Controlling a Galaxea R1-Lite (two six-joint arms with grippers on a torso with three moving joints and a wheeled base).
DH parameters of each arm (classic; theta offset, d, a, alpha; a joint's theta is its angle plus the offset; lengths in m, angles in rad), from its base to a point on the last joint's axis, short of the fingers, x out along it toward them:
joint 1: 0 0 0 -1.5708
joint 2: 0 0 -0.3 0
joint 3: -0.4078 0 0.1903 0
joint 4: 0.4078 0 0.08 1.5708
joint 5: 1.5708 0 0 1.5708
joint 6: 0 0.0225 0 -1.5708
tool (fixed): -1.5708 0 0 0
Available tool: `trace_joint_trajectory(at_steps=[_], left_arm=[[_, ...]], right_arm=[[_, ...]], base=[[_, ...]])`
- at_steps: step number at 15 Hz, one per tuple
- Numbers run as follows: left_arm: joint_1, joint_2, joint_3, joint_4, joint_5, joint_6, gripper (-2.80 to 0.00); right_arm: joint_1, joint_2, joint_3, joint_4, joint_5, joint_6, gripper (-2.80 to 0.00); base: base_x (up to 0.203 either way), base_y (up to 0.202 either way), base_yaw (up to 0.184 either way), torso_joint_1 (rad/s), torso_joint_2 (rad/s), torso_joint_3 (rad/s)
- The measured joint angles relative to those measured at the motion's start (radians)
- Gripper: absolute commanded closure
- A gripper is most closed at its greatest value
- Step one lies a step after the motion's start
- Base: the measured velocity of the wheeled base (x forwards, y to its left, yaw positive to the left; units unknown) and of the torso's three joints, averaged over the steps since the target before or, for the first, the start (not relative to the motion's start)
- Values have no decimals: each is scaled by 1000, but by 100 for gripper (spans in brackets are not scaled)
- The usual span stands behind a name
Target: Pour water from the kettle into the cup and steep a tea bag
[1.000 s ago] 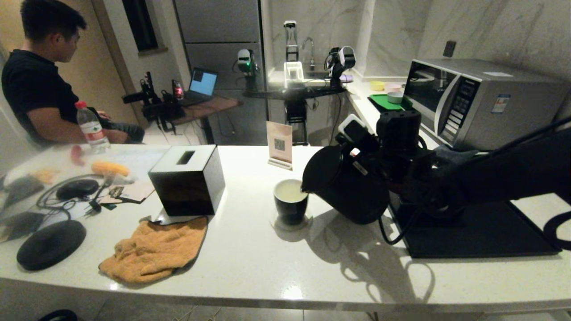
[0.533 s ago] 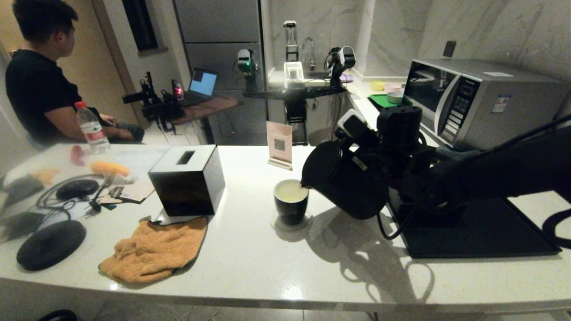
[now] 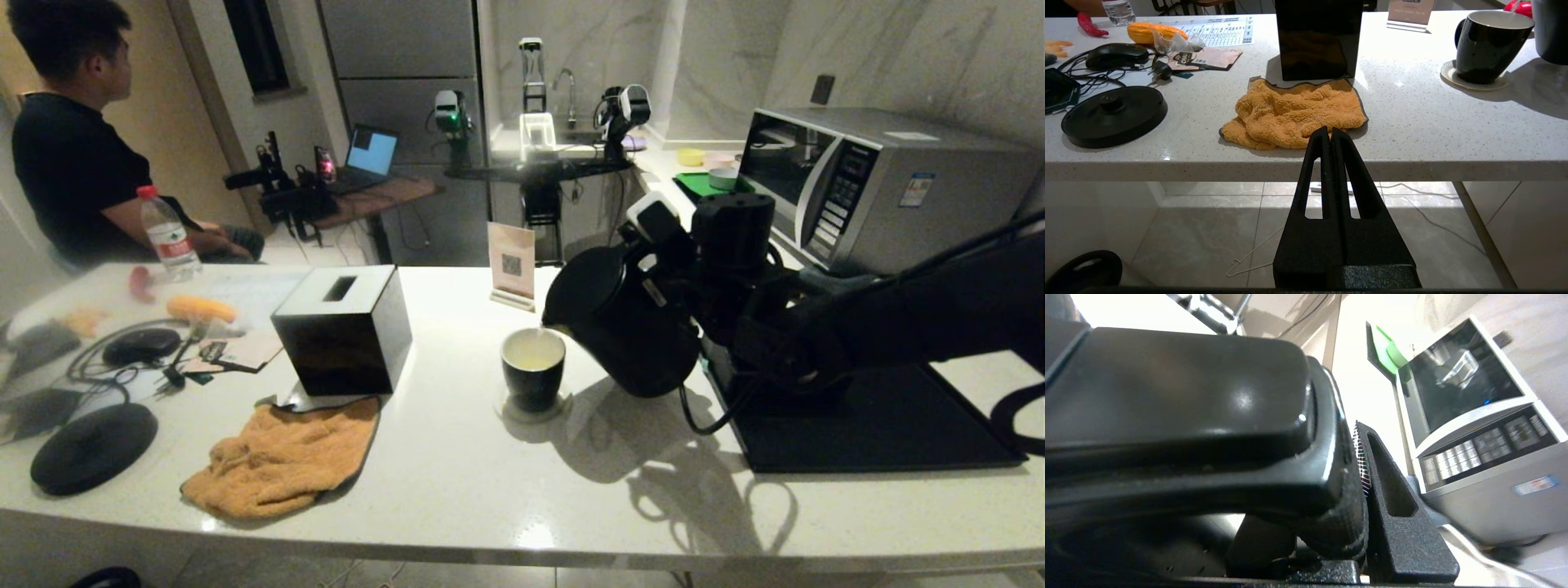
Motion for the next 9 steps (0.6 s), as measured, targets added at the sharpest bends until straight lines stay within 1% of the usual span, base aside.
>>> trace_joint_trajectory(at_steps=[5,9], left_arm=[[0,0,0,0,0,0,0],[0,0,0,0,0,-1,0]], right_arm=[[1,-3,47,-22,0,117,0],[1,-15,56,-38,0,189,0]], base=[[0,0,0,0,0,0],[0,0,0,0,0,0]])
